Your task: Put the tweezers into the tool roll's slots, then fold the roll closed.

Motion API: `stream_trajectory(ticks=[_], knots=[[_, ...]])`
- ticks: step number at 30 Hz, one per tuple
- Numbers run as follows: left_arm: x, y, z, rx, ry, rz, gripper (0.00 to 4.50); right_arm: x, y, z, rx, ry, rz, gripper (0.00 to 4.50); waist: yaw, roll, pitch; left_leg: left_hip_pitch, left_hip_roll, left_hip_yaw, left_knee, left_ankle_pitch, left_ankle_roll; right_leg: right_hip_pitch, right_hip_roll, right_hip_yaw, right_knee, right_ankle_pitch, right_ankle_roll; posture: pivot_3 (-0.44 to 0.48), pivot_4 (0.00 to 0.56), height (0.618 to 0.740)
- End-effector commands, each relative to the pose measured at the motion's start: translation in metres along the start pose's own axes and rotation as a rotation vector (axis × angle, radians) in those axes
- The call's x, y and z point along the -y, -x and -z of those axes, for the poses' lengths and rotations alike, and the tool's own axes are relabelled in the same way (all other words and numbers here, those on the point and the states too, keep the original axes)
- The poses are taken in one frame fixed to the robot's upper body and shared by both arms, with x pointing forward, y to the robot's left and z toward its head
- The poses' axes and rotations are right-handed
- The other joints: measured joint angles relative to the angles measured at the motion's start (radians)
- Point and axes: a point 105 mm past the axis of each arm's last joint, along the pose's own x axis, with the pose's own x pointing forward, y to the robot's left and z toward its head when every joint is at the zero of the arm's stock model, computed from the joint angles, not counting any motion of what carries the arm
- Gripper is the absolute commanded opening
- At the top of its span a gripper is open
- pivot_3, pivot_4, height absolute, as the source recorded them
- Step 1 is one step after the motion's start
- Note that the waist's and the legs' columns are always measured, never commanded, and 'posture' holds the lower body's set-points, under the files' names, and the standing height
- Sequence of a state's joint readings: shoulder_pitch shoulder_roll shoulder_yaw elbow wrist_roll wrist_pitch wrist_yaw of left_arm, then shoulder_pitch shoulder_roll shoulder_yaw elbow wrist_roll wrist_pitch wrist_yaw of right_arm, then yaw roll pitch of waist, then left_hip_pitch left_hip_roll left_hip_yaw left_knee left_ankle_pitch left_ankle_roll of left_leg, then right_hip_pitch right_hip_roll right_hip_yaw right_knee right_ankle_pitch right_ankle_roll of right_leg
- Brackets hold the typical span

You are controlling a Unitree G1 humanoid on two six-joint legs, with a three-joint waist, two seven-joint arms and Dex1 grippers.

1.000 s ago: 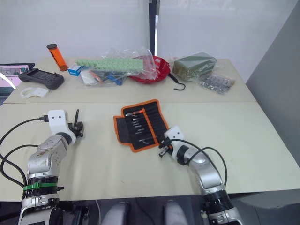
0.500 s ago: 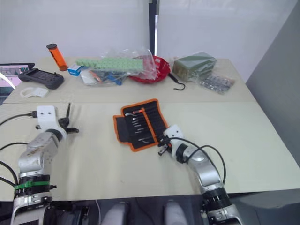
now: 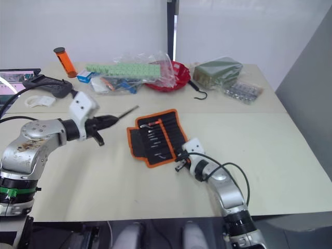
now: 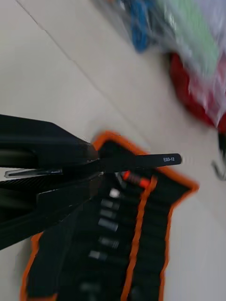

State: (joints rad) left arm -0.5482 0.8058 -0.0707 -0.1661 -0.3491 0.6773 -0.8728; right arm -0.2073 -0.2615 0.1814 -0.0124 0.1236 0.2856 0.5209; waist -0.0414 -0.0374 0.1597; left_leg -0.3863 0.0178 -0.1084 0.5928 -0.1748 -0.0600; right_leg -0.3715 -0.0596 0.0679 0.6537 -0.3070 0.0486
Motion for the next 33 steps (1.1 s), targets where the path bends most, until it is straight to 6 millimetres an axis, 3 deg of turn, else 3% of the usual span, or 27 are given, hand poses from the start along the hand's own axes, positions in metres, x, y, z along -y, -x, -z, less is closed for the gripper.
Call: stream_trajectory(ticks=[1,9,13,20,33], knots=[[0.017,-0.009,-0.005,-0.080,-0.042,0.154,0.03,0.000,0.008,0.035,-0.129,-0.044,0.039,0.00,0.001,0.001,0.001,0.000,0.000,0.000,0.000,0.000,0.000,0.000,0.000,0.000,0.000,0.000,0.000,0.000,0.150,0.740],[0.038,-0.036,-0.003,-0.214,-0.183,0.399,0.03,-0.002,0.010,0.037,-0.129,-0.063,0.073,0.00,0.000,0.002,0.002,-0.003,0.000,0.000,0.000,0.000,0.000,-0.002,0.000,0.000,-0.001,0.000,0.001,0.000,0.150,0.740],[0.043,-0.049,0.007,-0.281,-0.254,0.426,0.03,-0.003,0.011,0.038,-0.128,-0.072,0.082,0.00,0.000,0.002,0.002,-0.003,0.000,0.000,0.000,0.000,0.000,-0.002,0.000,0.000,-0.001,0.000,0.001,0.000,0.150,0.740],[0.042,-0.066,0.008,-0.288,-0.173,0.366,0.03,-0.003,0.016,0.039,-0.121,-0.091,0.109,0.00,0.004,0.002,0.002,-0.003,-0.001,0.000,0.001,0.000,0.001,-0.002,0.000,0.000,-0.001,-0.001,0.002,0.000,0.150,0.740],[0.037,-0.064,0.003,-0.269,-0.152,0.342,0.03,-0.002,0.014,0.038,-0.119,-0.092,0.105,0.00,0.002,0.002,0.002,-0.003,-0.001,0.000,0.002,0.000,0.001,-0.002,0.000,0.000,0.000,-0.001,0.002,0.000,0.150,0.740]])
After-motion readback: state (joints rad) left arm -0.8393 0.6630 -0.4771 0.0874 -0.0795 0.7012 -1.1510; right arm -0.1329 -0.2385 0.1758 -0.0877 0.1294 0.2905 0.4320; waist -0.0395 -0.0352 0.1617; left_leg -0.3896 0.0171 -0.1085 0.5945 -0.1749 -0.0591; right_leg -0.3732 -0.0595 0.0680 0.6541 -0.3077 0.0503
